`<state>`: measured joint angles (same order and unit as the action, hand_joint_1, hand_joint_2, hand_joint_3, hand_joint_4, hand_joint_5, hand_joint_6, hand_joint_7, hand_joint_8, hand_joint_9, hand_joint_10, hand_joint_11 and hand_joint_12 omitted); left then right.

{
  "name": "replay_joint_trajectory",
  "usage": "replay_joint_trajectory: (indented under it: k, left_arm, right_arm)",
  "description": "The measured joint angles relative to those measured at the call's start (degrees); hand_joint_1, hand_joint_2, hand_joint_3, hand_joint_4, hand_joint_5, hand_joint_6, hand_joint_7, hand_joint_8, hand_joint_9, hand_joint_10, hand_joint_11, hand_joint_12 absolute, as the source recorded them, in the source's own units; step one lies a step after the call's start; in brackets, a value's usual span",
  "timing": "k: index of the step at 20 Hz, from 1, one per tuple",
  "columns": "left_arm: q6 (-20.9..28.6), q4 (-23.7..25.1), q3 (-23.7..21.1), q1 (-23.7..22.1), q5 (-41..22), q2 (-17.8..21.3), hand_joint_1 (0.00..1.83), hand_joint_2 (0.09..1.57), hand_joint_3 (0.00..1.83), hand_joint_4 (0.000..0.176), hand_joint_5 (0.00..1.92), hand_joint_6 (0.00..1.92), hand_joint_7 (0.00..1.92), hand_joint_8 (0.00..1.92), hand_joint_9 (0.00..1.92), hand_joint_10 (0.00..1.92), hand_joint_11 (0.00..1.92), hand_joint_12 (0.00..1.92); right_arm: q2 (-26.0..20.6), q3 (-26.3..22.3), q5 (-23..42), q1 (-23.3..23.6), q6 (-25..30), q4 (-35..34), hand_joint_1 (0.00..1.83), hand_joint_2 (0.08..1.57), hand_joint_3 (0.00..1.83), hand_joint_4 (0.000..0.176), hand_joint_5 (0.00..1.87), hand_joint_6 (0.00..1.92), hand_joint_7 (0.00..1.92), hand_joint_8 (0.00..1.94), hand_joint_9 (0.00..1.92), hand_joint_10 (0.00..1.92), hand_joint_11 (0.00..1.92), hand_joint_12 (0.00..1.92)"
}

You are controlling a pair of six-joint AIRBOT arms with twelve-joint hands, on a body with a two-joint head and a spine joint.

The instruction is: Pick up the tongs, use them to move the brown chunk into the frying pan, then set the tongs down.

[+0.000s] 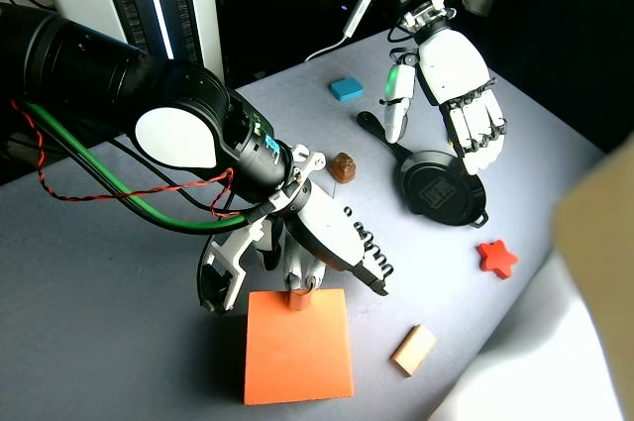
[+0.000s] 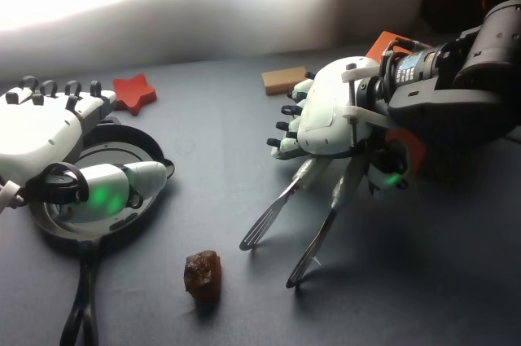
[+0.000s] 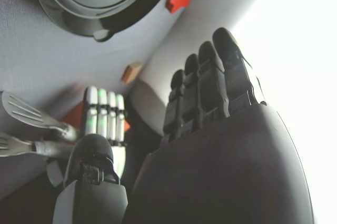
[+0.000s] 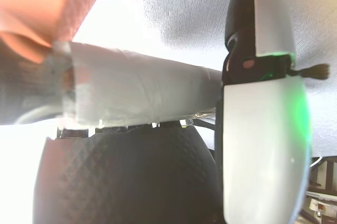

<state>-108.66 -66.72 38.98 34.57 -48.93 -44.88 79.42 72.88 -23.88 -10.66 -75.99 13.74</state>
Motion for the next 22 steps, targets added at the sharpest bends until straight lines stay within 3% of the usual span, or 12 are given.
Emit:
replay_joint_trajectory:
  k: [5,8,10,13,17,22]
  left_arm:
    - [0.04,0.0,0.37,0.0,-0.24,0.0,0.0,1.15,0.0,0.0,0.11,0.0,0.16,0.0,0.17,0.0,0.0,0.53]
    - [0.09,0.0,0.52,0.02,-0.44,0.0,0.0,1.15,0.0,0.0,0.11,0.0,0.16,0.0,0.17,0.0,0.0,0.53]
    - [0.31,0.11,0.52,0.13,-0.44,0.0,0.0,1.15,0.0,0.0,0.1,0.0,0.15,0.0,0.17,0.0,0.0,0.53]
    - [0.52,0.26,0.52,0.44,-0.44,0.0,0.0,1.16,0.0,0.0,0.1,0.0,0.15,0.0,0.16,0.0,0.0,0.51]
    - [0.68,-0.07,0.52,0.44,-0.46,0.0,0.0,1.16,0.0,0.0,0.13,0.01,0.17,0.01,0.18,0.01,0.0,0.56]
    - [1.38,0.24,0.55,0.57,-0.42,0.0,0.0,1.15,0.0,0.0,0.13,0.0,0.18,0.0,0.18,0.0,0.0,0.55]
  right_arm:
    - [0.0,0.0,0.02,0.02,0.24,0.02,1.1,0.92,0.01,0.0,0.33,0.14,0.45,0.06,0.38,0.22,0.0,1.39]
    - [0.0,-0.02,-0.13,0.52,0.61,-0.04,1.09,0.99,0.02,0.0,0.32,0.37,0.53,0.04,0.28,0.58,0.0,1.46]
    - [-0.07,-0.07,-0.11,0.9,0.74,0.04,1.06,1.02,0.03,0.0,0.32,0.54,0.6,0.05,0.28,0.71,0.0,1.52]
    - [-0.17,-0.31,-0.26,0.9,0.76,0.02,1.06,1.05,0.04,0.0,0.41,0.63,0.72,0.1,0.39,0.76,0.0,1.64]
    - [-0.35,-0.55,-0.2,0.87,0.79,0.02,1.07,1.06,0.04,0.0,0.47,0.66,0.77,0.12,0.46,0.77,0.1,1.62]
    - [-0.37,-0.72,-0.2,0.87,0.79,0.02,1.06,1.11,0.04,0.0,0.56,0.58,0.81,0.12,0.51,0.75,0.13,1.61]
